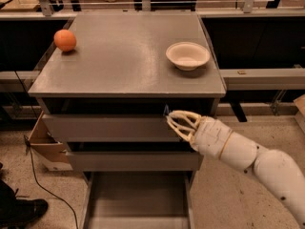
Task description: Pick rxbar blueberry from bottom drawer and place on counter
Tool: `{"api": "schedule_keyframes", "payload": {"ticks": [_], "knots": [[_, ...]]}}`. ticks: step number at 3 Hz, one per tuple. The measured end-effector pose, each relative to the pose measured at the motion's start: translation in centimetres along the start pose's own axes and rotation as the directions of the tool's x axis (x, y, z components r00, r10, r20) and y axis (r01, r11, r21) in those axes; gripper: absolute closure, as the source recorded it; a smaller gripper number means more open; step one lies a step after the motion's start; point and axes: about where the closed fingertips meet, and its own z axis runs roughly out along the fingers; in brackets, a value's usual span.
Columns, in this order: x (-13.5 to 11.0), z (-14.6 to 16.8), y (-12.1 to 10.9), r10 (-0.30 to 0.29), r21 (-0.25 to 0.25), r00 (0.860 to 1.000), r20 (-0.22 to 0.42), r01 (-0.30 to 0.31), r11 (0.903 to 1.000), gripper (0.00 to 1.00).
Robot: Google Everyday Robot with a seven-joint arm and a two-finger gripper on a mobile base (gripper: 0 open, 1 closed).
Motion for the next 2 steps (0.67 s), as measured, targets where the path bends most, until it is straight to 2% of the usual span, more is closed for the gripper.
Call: {"api": "schedule_keyframes", "payload": {"ticks": [1,2], "knots": [[-6.5,1.1,-5.4,-0.121,0.033,0.992,0.046,0.120,0.9922,1.00],[-10.9,2.2,-8.9,-0.203,0.051,0.977,0.060,0.200,0.9785,1.00]]}}
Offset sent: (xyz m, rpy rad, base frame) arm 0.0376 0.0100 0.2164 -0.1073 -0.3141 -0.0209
